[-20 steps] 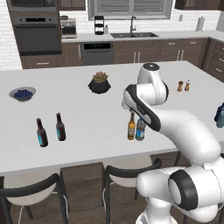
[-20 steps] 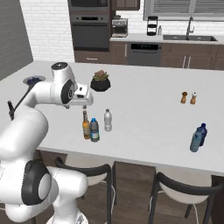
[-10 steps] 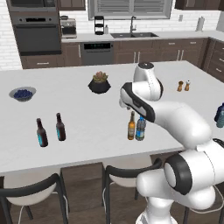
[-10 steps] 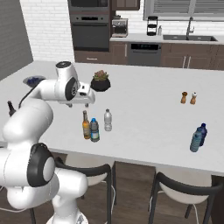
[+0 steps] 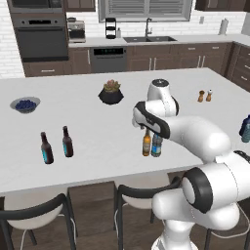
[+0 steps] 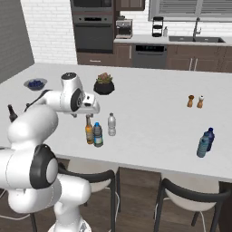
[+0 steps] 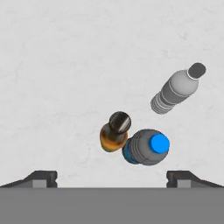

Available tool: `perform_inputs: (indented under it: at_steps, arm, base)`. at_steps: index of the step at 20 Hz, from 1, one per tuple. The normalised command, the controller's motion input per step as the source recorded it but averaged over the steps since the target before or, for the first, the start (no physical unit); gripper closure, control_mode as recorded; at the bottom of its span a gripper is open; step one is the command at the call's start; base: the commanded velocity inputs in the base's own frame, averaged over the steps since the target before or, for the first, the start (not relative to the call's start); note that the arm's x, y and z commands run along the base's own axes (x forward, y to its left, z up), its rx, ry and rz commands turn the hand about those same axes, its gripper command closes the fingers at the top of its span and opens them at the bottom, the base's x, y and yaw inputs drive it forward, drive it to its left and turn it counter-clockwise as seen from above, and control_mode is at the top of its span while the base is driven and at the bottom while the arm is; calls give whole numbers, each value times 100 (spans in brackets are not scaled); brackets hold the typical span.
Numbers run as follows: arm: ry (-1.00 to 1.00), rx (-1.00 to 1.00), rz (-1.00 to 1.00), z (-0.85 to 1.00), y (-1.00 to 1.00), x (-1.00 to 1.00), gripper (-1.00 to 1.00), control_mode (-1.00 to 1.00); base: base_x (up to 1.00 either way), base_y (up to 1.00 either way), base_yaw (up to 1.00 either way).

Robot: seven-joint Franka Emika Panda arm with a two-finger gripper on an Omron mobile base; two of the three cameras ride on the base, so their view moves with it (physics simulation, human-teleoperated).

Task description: Move the plastic bottles in the middle to the plastics group, and the glass bottles in the middle to the glass group.

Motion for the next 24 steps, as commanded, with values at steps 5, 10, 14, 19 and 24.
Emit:
perform_inputs:
  at_steps: [5, 10, 14, 19, 24]
  arm:
    - [3, 0, 0, -9, -1, 19, -100, -100]
    - [11, 0, 0, 0, 0, 22, -100, -100]
    - [2, 0, 0, -1, 0, 20, -100, -100]
    - [0, 0, 0, -8, 0, 11, -100, -100]
    - [0, 0, 0, -21, 0, 10, -100, -100]
  base:
    - [0, 0, 0]
    - [0, 0, 0]
    - [0, 0, 0]
    - [0, 0, 0]
    - [0, 0, 0]
